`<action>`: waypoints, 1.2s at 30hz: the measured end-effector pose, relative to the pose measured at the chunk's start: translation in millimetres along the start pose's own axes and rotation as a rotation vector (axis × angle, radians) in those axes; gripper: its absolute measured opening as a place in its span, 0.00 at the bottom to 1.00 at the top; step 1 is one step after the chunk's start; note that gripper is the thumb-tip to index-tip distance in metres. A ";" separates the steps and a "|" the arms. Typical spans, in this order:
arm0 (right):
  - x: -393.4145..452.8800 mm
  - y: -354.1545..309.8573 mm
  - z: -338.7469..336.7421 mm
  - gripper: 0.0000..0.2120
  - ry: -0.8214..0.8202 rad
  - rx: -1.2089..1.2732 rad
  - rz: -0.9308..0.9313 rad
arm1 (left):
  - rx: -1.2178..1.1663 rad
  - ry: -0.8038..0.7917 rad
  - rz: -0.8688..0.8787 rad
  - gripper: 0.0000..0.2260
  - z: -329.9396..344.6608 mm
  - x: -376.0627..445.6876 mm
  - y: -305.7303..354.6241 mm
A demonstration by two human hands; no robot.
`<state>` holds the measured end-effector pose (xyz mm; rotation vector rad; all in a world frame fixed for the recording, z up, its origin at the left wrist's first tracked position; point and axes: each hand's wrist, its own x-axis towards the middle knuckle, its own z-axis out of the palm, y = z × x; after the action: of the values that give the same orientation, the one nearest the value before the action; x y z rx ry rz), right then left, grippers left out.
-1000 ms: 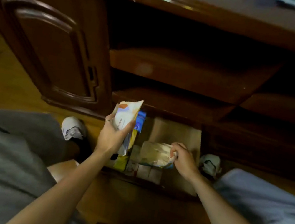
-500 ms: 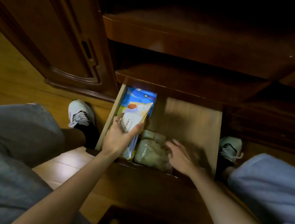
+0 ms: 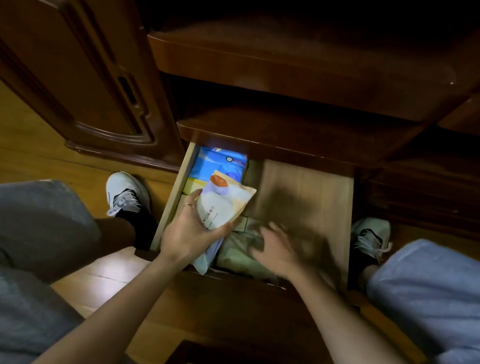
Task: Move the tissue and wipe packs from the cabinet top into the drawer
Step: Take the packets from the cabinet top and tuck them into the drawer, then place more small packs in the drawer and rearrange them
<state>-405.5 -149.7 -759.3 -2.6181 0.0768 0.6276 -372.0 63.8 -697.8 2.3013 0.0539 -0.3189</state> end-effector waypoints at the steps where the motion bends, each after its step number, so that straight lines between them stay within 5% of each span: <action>1: -0.2 -2.2 -11.0 0.20 0.083 0.228 0.049 | 0.069 -0.029 0.057 0.43 1.0 -0.1 0.5; 4: 1.0 -6.1 -45.7 0.23 0.012 1.095 0.205 | 0.355 -0.106 0.277 0.45 7.4 5.5 6.6; 5: 0.1 -3.6 -55.8 0.26 -0.083 1.161 0.192 | 0.451 -0.121 0.362 0.46 11.5 8.4 9.4; 9: -3.7 7.5 -60.8 0.12 -0.142 0.957 0.093 | 0.685 -0.103 0.585 0.46 25.8 12.7 17.5; 15: 16.6 46.4 -63.7 0.12 0.376 1.064 0.429 | 0.446 0.043 0.306 0.37 14.1 16.9 -4.6; 18: 34.5 58.8 -60.8 0.14 0.499 1.026 0.553 | 0.440 0.001 0.268 0.32 13.1 17.7 -13.4; 23: 65.3 45.8 -52.3 0.27 0.408 0.787 0.569 | 0.602 -0.270 0.180 0.29 22.9 11.2 -37.5; 28: 62.4 44.9 -43.8 0.33 0.004 0.653 0.470 | 0.682 -0.356 0.150 0.32 25.7 12.8 -39.7; 33: 36.5 31.9 -67.1 0.42 0.308 0.485 0.548 | 0.813 -0.547 0.162 0.31 11.0 16.3 -20.2; 36: 15.1 17.6 -109.3 0.37 0.211 0.571 0.424 | 0.843 -0.640 0.213 0.24 -20.1 21.9 11.3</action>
<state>-349.0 -212.2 -685.9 -2.1012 0.7733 0.3816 -345.0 69.4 -681.9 2.8444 -0.7740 -1.1129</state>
